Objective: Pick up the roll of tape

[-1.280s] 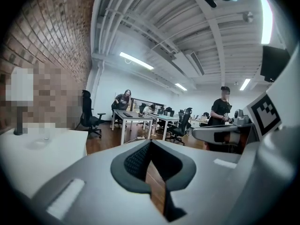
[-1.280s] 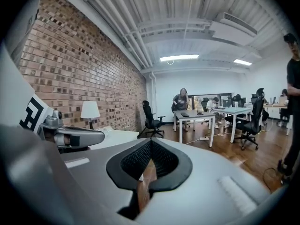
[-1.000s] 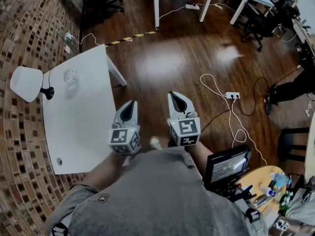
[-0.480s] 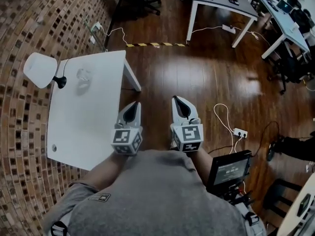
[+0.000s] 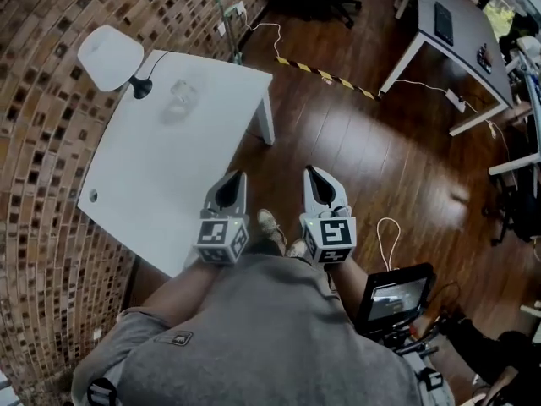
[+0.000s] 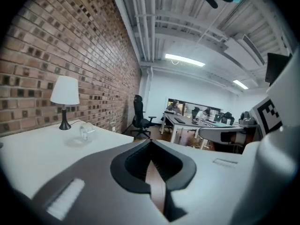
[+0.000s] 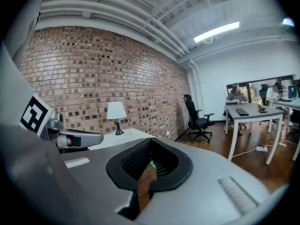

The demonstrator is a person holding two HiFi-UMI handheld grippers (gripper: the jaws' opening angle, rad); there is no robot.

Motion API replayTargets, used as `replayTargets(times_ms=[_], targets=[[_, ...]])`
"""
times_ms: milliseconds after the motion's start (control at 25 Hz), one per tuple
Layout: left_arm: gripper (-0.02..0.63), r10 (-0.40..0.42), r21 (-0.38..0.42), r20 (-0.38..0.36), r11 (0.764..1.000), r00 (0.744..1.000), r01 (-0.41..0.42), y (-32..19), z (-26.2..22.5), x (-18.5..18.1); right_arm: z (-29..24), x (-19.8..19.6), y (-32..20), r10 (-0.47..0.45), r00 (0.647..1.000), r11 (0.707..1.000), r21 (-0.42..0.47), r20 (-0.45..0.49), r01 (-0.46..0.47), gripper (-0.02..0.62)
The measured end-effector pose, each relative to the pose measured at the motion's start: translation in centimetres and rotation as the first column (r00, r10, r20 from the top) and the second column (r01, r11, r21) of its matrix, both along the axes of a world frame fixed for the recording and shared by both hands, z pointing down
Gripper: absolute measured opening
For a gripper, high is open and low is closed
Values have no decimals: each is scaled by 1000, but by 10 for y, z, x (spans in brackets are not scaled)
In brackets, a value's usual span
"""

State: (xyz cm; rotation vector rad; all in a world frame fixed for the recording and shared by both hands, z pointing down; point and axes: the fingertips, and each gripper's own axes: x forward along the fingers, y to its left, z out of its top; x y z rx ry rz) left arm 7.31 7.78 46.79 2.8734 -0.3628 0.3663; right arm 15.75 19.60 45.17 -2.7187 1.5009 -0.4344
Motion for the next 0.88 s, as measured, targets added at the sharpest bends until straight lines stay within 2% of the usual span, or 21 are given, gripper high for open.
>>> replayTargets(times_ms=[160,360,600,880], targets=[[2,-125,-13,-1,992,992,125,-44,6,-1,7,15,-50,-107,994,994,-21,-1,107,11],[2,-267,-32,-24,963,963,266,-99,9,-5,6,23,-115,-242,970,970,-43,-21,241,11],[2,-395,-44,-29,918,918,393,-141,9,-18,3,21,-174,-369,929,929,-62,-42,366,11],[2,-516,-45,12,856,857,516,-170,19,-25,5,27,-222,-485,874,874,-55,-34,483,11]])
